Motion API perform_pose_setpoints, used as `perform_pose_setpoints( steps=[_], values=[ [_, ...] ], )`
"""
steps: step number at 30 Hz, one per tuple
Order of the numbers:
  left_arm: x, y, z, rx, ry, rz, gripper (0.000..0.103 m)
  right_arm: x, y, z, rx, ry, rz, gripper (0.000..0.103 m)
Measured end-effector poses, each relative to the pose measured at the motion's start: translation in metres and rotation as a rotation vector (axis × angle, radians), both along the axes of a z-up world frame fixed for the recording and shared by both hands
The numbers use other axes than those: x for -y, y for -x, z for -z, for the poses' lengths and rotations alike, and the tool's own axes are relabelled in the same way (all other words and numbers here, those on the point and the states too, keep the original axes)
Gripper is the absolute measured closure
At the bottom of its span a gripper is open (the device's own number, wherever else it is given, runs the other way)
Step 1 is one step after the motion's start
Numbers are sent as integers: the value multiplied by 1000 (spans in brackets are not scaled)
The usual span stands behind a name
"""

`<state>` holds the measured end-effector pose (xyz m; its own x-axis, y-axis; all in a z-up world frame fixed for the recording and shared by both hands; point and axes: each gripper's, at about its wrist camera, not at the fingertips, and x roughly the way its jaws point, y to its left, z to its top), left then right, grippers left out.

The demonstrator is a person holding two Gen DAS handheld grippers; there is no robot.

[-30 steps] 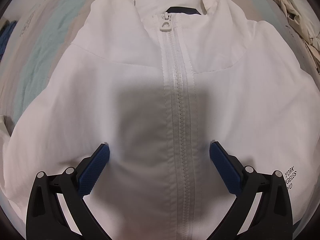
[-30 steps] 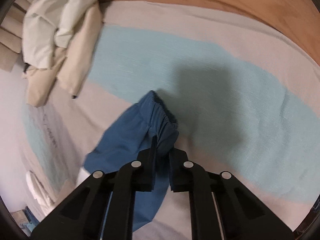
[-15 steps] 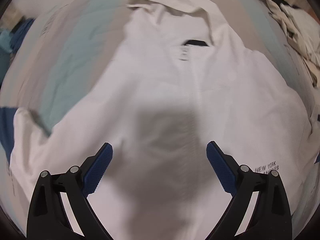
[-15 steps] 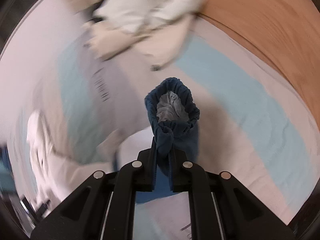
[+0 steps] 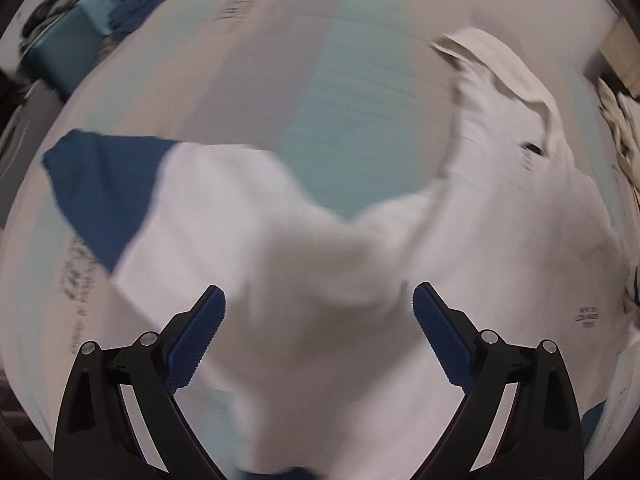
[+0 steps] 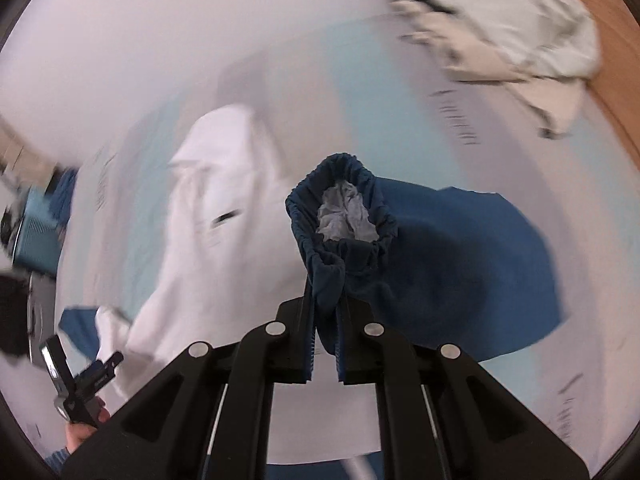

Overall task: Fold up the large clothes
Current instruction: 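Carry the sleeve across the jacket body toward the other sleeve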

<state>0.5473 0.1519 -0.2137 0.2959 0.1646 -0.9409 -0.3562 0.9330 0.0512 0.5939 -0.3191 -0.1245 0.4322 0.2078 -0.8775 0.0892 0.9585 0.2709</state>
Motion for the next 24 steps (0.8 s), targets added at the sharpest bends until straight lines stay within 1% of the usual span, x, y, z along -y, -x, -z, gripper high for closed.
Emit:
perform_pose_setpoints(
  steps=[1, 3, 4, 6, 8, 10, 13, 16, 19, 21, 24],
  values=[
    [-18, 8, -6, 4, -9, -14, 10, -30, 0, 1, -3, -10, -29, 96],
    [-47, 19, -16, 13, -16, -43, 10, -76, 1, 5, -4, -13, -78, 96],
    [-69, 28, -23, 24, -19, -68, 10, -100, 2, 9, -12, -18, -103, 96],
    [-90, 39, -30, 34, -22, -94, 10, -139, 2, 17, -30, -24, -138, 96],
    [-118, 60, -39, 44, -24, -128, 10, -181, 4, 25, -46, -30, -181, 96],
    [-144, 81, -46, 56, -23, -158, 10, -210, 5, 31, -54, -29, -218, 97],
    [-169, 103, -50, 62, -30, -180, 9, -275, 7, 41, -68, -8, -296, 97],
    [-194, 123, -46, 49, -38, -213, 9, -325, 12, 59, -103, 23, -351, 96],
    [-219, 142, -42, 38, -35, -266, 9, -364, 16, 83, -147, 71, -390, 96],
    [-235, 152, -40, 36, -38, -291, 9, -378, 18, 97, -164, 99, -407, 96],
    [-249, 156, -35, 32, -44, -299, 9, -396, 19, 118, -181, 133, -420, 96]
  ],
)
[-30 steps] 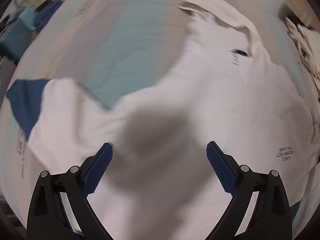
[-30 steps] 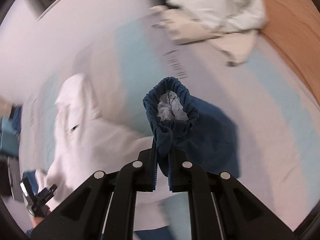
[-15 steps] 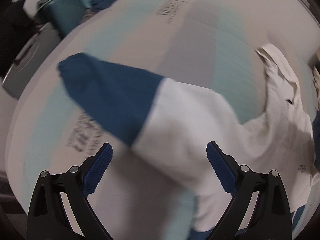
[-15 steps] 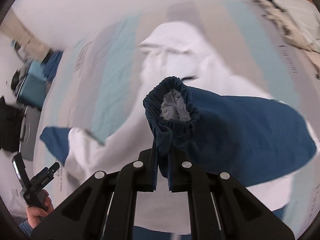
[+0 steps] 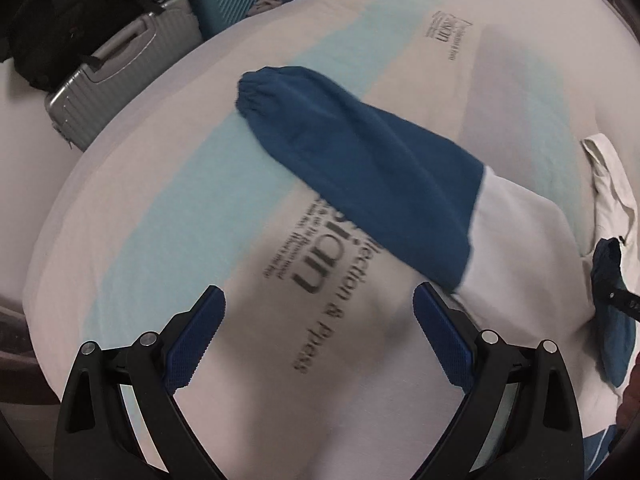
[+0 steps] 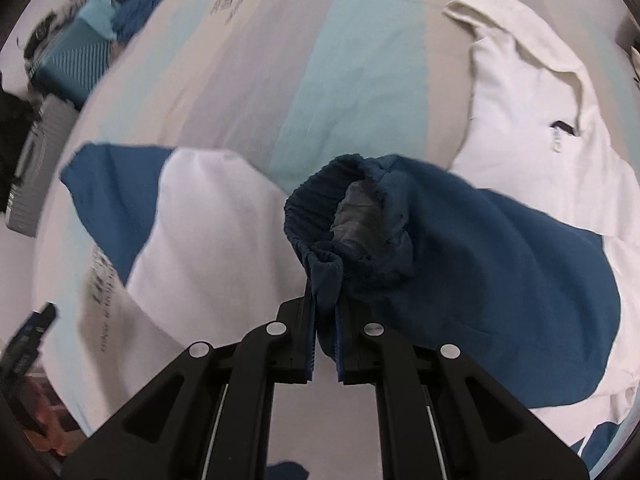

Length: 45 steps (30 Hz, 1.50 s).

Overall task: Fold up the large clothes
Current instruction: 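Carry the sleeve across the jacket body toward the other sleeve, then grasp the other blue sleeve cuff with the left tool and lift it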

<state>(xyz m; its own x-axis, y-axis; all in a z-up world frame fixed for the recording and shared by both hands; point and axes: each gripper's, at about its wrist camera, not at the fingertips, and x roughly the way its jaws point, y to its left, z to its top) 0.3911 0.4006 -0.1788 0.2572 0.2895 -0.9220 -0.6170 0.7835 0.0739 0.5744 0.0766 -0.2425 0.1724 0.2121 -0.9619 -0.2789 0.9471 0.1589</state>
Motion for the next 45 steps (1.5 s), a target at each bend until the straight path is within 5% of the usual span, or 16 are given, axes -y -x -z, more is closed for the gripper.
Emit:
perform_pose_setpoints(
  steps=[7, 12, 20, 26, 35, 38, 40, 45],
  values=[
    [-46, -11, 30, 8, 27, -64, 8, -12, 9, 30, 11, 70, -120, 89],
    [-102, -33, 42, 89, 69, -121, 8, -7, 18, 39, 34, 81, -212, 89],
    [-177, -84, 61, 108, 89, -109, 8, 8, 23, 55, 46, 64, -168, 88],
    [-230, -104, 80, 105, 174, -133, 8, 22, 32, 60, 78, 51, -127, 88],
    [-238, -116, 101, 40, 193, -147, 10, 23, 41, 59, 111, 54, -128, 88],
    [-237, -116, 101, 24, 170, -186, 22, 15, 49, 50, 102, 9, -159, 69],
    [-237, -111, 99, 24, 166, -198, 31, 11, 51, 40, 82, -44, -170, 33],
    [-227, -113, 89, 3, 125, -114, 64, 19, 62, 14, 99, -99, -166, 25]
  ],
)
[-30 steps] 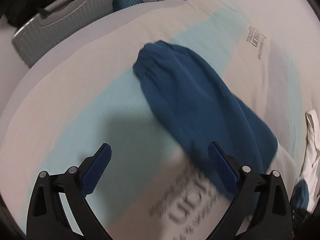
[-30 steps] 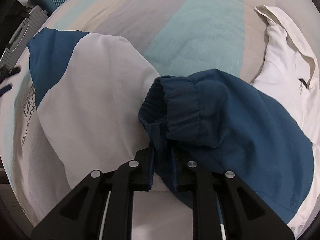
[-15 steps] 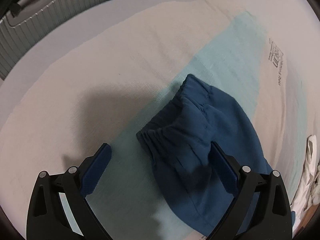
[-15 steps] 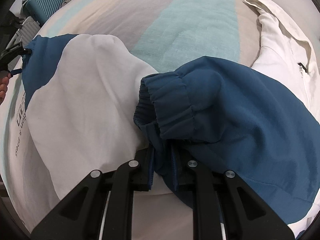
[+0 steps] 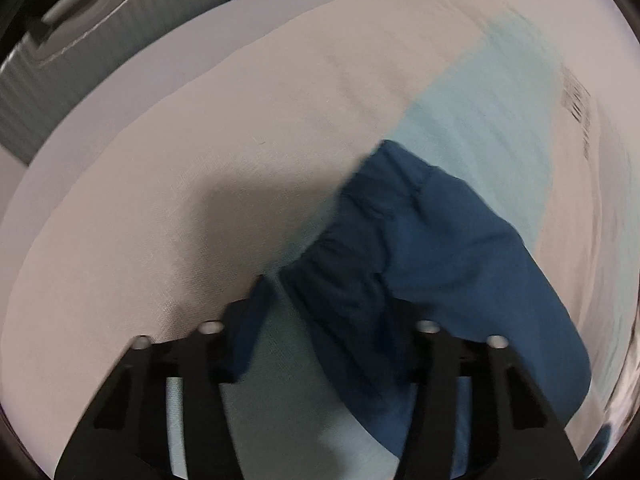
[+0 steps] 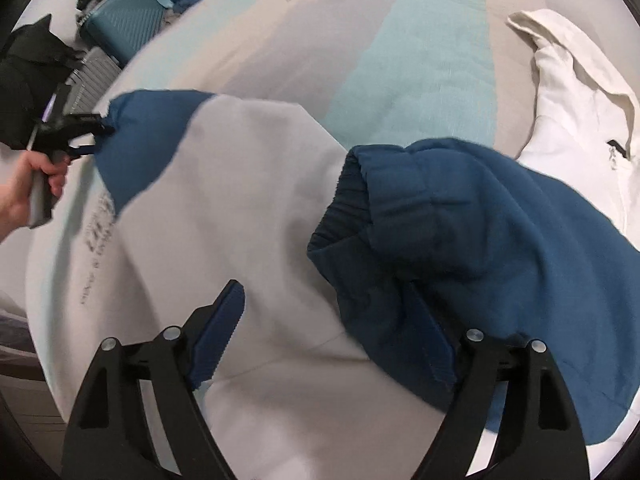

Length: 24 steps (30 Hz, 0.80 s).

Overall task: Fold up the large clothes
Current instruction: 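Grasp the other blue sleeve cuff with the left tool and lift it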

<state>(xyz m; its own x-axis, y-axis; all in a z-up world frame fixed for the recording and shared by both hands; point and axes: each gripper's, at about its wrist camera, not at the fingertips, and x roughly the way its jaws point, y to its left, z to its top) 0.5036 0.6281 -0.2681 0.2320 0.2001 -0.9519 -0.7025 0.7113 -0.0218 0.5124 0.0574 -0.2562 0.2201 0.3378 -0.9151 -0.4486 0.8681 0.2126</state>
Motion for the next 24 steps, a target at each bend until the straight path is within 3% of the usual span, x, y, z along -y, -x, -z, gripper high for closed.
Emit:
perform_pose_setpoints(
  steps=[2, 7, 13, 24],
  values=[
    [8, -3, -5, -11, -31, 34, 77, 6, 5, -8, 15, 4, 16, 25],
    [27, -3, -19, -27, -108, 75, 89, 38, 14, -25, 8, -2, 86, 24],
    [49, 8, -36, -69, -192, 131, 95, 80, 30, -27, 3, 54, 134, 24],
    [116, 65, -91, 41, -263, 139, 96, 176, 56, -45, 35, 97, 235, 24]
  ],
)
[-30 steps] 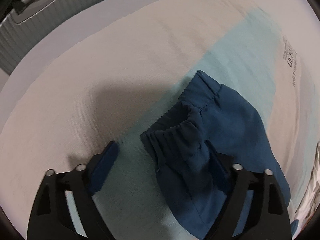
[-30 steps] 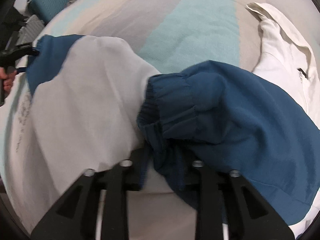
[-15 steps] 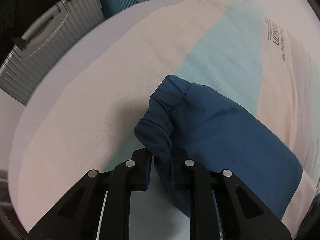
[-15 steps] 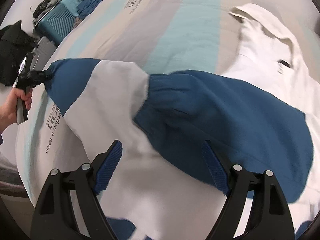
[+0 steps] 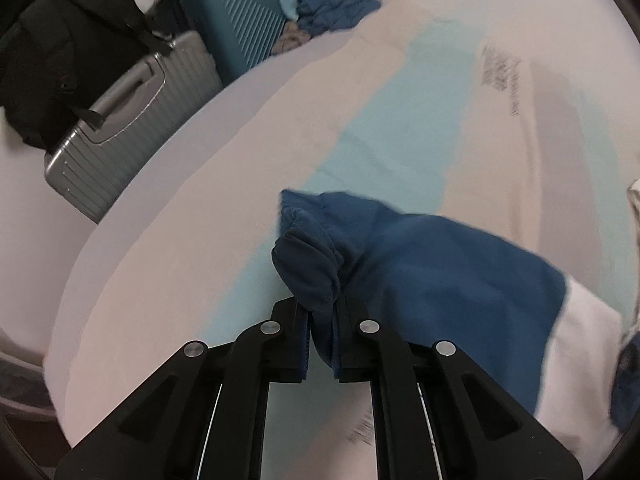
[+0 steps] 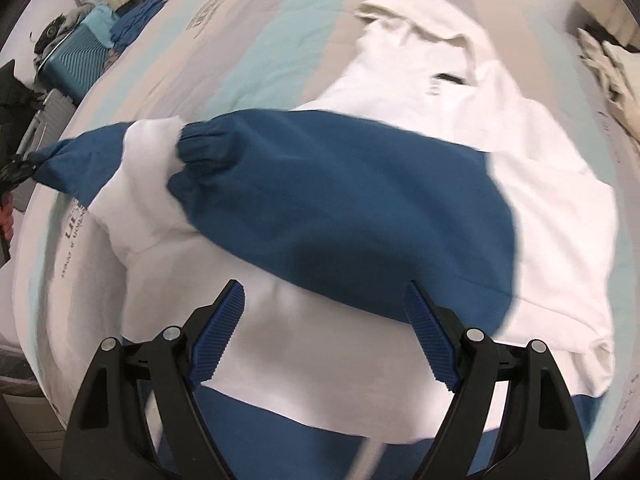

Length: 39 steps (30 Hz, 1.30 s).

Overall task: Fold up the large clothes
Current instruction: 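Grasp the other blue sleeve cuff with the left tool and lift it, then lay the held sleeve across the jacket body with the left tool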

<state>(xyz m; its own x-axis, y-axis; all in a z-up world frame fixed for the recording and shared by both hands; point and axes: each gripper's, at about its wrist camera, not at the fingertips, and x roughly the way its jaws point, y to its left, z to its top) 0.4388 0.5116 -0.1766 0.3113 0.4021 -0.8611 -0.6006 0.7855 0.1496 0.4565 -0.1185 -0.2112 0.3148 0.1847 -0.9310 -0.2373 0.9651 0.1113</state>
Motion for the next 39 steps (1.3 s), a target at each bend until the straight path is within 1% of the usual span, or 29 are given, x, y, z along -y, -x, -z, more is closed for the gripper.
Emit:
perform_pose_setpoints(
  steps=[3, 6, 8, 9, 10, 12, 16, 19, 22, 23, 25, 26, 28, 30, 31, 34, 37, 39],
  values=[
    [38, 6, -4, 37, 1, 16, 96, 36, 17, -9, 7, -2, 47, 24],
    [85, 3, -16, 82, -4, 60, 96, 65, 29, -15, 14, 1, 72, 24],
    [125, -1, -26, 105, -1, 91, 96, 85, 34, -17, 19, 8, 87, 24],
    [137, -4, -29, 112, 2, 100, 96, 96, 36, -19, 20, 9, 98, 24],
    [160, -9, -36, 129, 5, 118, 96, 102, 37, -19, 20, 5, 102, 24],
    [192, -16, -44, 145, -1, 157, 96, 125, 35, -21, 19, -5, 127, 24],
    [272, -36, -62, 179, -17, 258, 96, 162, 25, -20, 20, -3, 142, 24],
    [330, -49, -73, 216, 12, 305, 96, 194, 14, -16, 18, -12, 145, 24],
    [394, -63, -77, 223, 18, 354, 97, 220, 3, -13, 23, -18, 127, 24],
    [420, -67, -76, 223, 16, 376, 97, 225, 0, -12, 25, -20, 120, 24],
    [465, -76, -69, 220, 60, 404, 97, 240, -9, -7, 22, -22, 107, 24],
    [486, -79, -65, 214, 66, 418, 97, 247, -13, -4, 18, -27, 108, 24],
    [538, -86, -50, 193, 87, 450, 97, 259, -23, 1, 9, -47, 112, 25],
    [578, -91, -37, 174, 114, 476, 97, 270, -32, 7, 4, -57, 117, 25],
    [604, -93, -29, 164, 112, 498, 97, 277, -38, 13, -2, -66, 119, 25],
    [658, -96, -14, 135, 105, 557, 97, 293, -50, 28, -14, -72, 128, 25],
    [698, -100, 0, 110, 90, 603, 97, 307, -56, 37, -16, -67, 139, 24],
    [717, -103, 4, 103, 93, 622, 97, 319, -58, 41, -9, -53, 144, 24]
  ],
)
